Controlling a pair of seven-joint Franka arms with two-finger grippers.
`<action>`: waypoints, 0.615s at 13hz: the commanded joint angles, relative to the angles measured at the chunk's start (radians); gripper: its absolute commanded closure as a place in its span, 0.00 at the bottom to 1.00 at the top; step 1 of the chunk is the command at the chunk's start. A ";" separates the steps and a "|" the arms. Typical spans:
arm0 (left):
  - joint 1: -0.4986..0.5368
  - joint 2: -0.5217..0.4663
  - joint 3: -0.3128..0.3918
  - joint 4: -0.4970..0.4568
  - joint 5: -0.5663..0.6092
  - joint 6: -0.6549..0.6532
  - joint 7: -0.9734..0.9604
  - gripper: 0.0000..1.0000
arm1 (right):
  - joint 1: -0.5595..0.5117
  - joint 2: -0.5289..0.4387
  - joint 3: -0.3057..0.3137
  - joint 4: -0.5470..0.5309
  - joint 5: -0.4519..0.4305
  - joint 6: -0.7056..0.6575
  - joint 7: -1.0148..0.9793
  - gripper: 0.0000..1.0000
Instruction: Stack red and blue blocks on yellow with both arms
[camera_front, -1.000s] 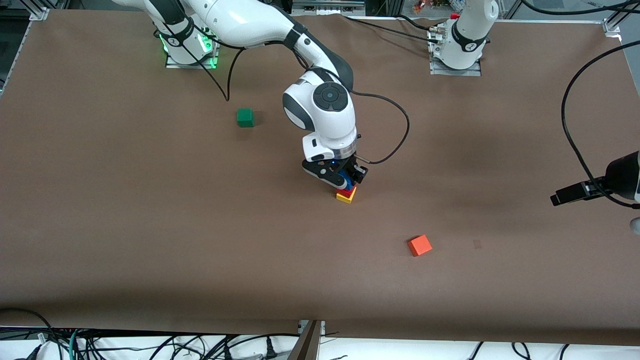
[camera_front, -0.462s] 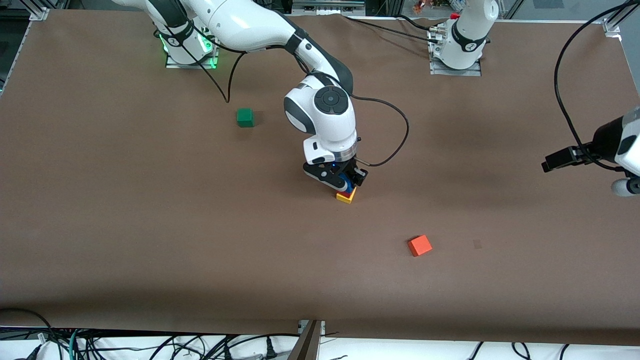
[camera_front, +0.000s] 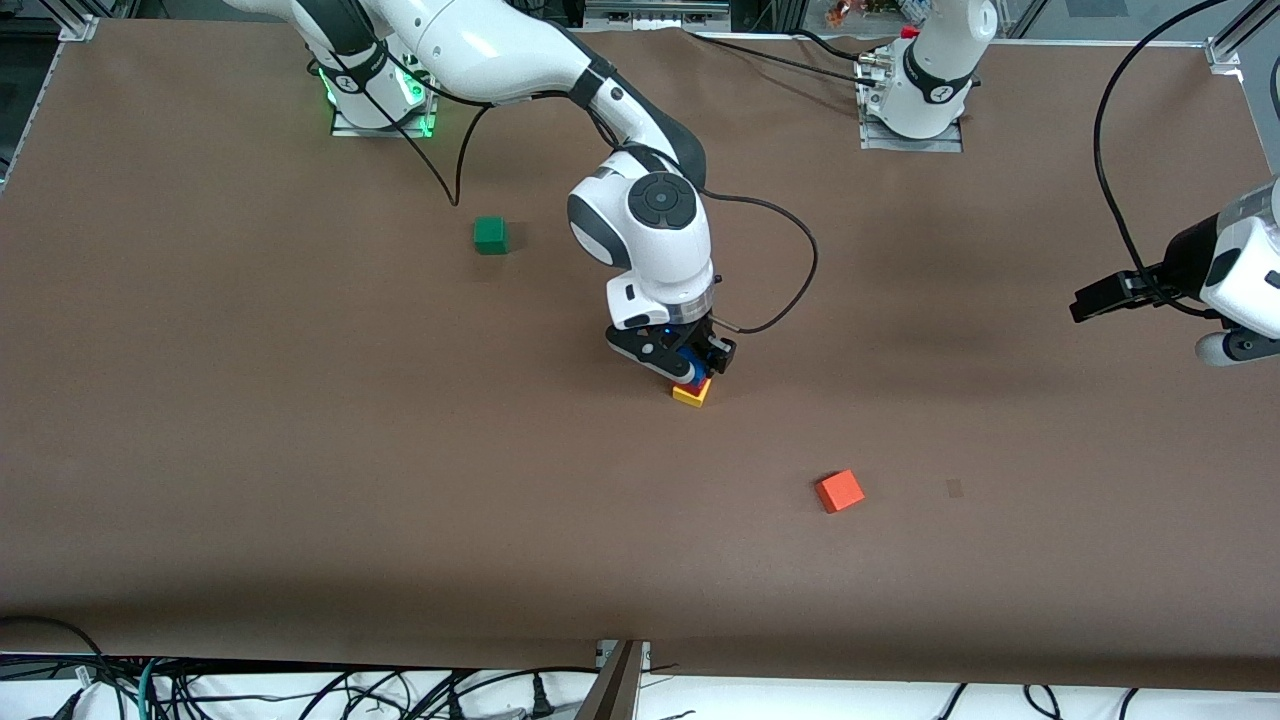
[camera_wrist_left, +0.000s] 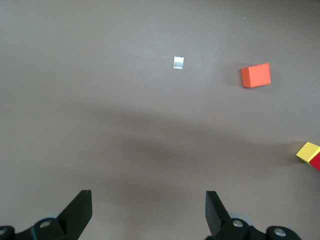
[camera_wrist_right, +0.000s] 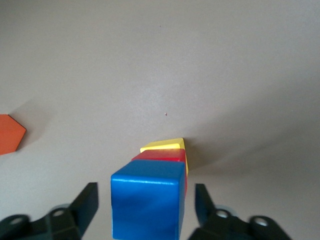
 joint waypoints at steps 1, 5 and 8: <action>0.009 -0.015 -0.003 -0.014 0.007 0.016 0.008 0.00 | 0.000 0.011 -0.006 0.035 -0.010 -0.014 0.002 0.00; 0.011 -0.008 -0.003 0.000 0.004 0.016 0.008 0.00 | -0.045 -0.083 0.002 0.035 -0.003 -0.138 -0.047 0.00; 0.006 -0.005 -0.003 0.016 0.009 0.016 0.005 0.00 | -0.135 -0.220 0.000 0.030 0.057 -0.304 -0.272 0.00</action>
